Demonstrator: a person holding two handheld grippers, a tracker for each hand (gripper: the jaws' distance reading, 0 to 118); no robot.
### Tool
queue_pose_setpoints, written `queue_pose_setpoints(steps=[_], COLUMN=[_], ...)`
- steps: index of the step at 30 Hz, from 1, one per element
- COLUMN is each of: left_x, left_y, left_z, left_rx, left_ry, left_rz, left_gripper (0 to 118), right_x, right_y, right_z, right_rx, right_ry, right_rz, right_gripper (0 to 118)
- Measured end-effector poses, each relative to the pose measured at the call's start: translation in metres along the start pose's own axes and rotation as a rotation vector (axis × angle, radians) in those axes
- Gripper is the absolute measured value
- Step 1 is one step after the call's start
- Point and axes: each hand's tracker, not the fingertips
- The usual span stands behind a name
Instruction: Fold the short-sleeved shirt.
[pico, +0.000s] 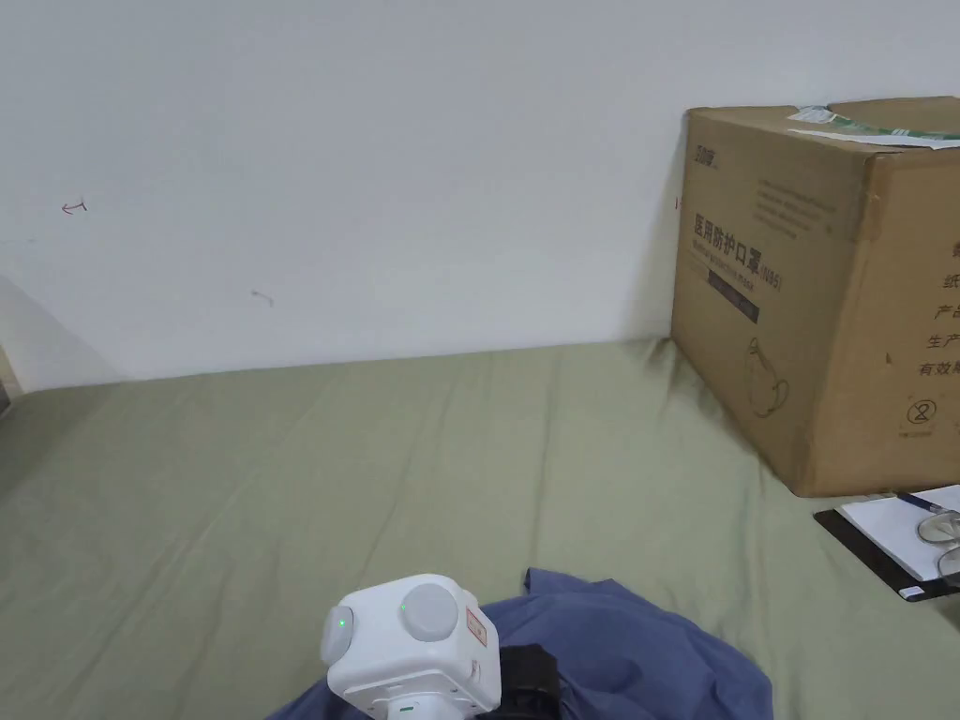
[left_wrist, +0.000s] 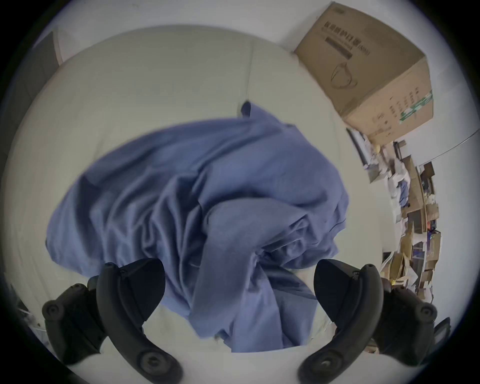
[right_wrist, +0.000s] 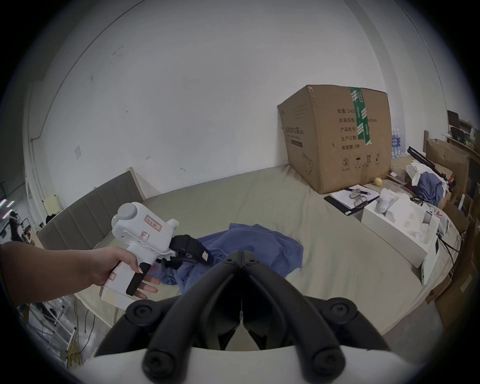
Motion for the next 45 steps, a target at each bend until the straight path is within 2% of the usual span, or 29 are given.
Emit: queue_pose_setpoints(steps=[5, 8, 10, 11, 12, 13, 14, 15, 18, 20, 22, 27, 29, 30, 34, 35, 37, 38, 39, 41, 42, 45], left_x=[-0.016, -0.03, -0.042, -0.045, -0.051, -0.056, -0.059, -0.062, -0.083, -0.087, -0.095, -0.095, -0.098, -0.102, -0.149, -0.162, -0.182, -0.193, -0.199, -0.215, -0.221, -0.234], left_y=[-0.014, -0.043, -0.077, -0.098, -0.12, -0.139, -0.157, -0.174, -0.219, -0.229, -0.236, -0.225, -0.199, -0.179, -0.075, -0.059, -0.039, -0.029, -0.026, -0.016, -0.012, -0.006], left_z=[0.081, 0.14, 0.176, 0.192, 0.205, 0.215, 0.221, 0.226, 0.243, 0.243, 0.247, 0.246, 0.252, 0.251, 0.197, 0.174, 0.129, 0.107, 0.09, 0.057, 0.045, 0.014], left_rx=[0.145, 0.273, 0.394, 0.495, 0.592, 0.659, 0.733, 0.802, 0.933, 0.972, 0.974, 0.968, 0.946, 0.893, 0.342, 0.28, 0.225, 0.198, 0.178, 0.167, 0.185, 0.128], left_ry=[-0.238, -0.277, -0.253, -0.204, -0.161, -0.119, -0.041, 0.021, 0.002, 0.091, 0.092, 0.136, 0.125, 0.133, 0.029, -0.043, 0.016, 0.045, 0.08, 0.134, 0.165, 0.226], left_rz=[0.03, -0.02, -0.081, -0.113, -0.142, -0.146, -0.128, -0.102, -0.012, 0.004, 0.004, -0.014, -0.012, -0.001, 0.168, 0.199, 0.248, 0.268, 0.273, 0.322, 0.344, 0.358], left_gripper=[114, 114, 113, 104, 85, 55, 9, 0, 0, 0, 0, 0, 0, 0, 0, 0, 0, 10, 37, 110, 118, 117], right_x=[-0.01, -0.013, -0.014, -0.016, -0.017, -0.019, -0.02, -0.022, -0.026, -0.029, -0.03, -0.033, -0.035, -0.035, -0.036, -0.036, -0.035, -0.034, -0.034, -0.033, -0.032, -0.031], right_y=[0.006, 0.013, 0.015, 0.015, 0.014, 0.013, 0.011, 0.009, 0.004, 0.002, 0.004, 0.008, 0.008, 0.009, 0.009, 0.008, 0.004, 0.002, 0.0, -0.004, -0.006, -0.011], right_z=[0.005, 0.011, 0.014, 0.016, 0.017, 0.018, 0.021, 0.024, 0.031, 0.034, 0.034, 0.03, 0.029, 0.027, 0.017, 0.014, 0.008, 0.004, 0.001, -0.006, -0.009, -0.021], right_rx=[0.018, 0.043, 0.074, 0.091, 0.11, 0.131, 0.157, 0.176, 0.214, 0.235, 0.236, 0.222, 0.214, 0.208, 0.16, 0.148, 0.125, 0.109, 0.094, 0.06, 0.047, 0.009], right_ry=[0.015, 0.022, 0.026, 0.025, 0.019, 0.012, 0.001, -0.011, -0.014, -0.028, -0.028, -0.021, -0.016, -0.012, 0.019, 0.025, 0.034, 0.038, 0.04, 0.039, 0.038, 0.034], right_rz=[0.028, 0.045, 0.066, 0.079, 0.088, 0.092, 0.089, 0.083, 0.06, 0.061, 0.066, 0.066, 0.066, 0.068, 0.087, 0.094, 0.103, 0.105, 0.107, 0.117, 0.122, 0.136], right_gripper=[1, 1, 1, 1, 1, 1, 1, 1, 1, 1, 1, 1, 1, 1, 1, 1, 1, 1, 1, 1, 1, 1])
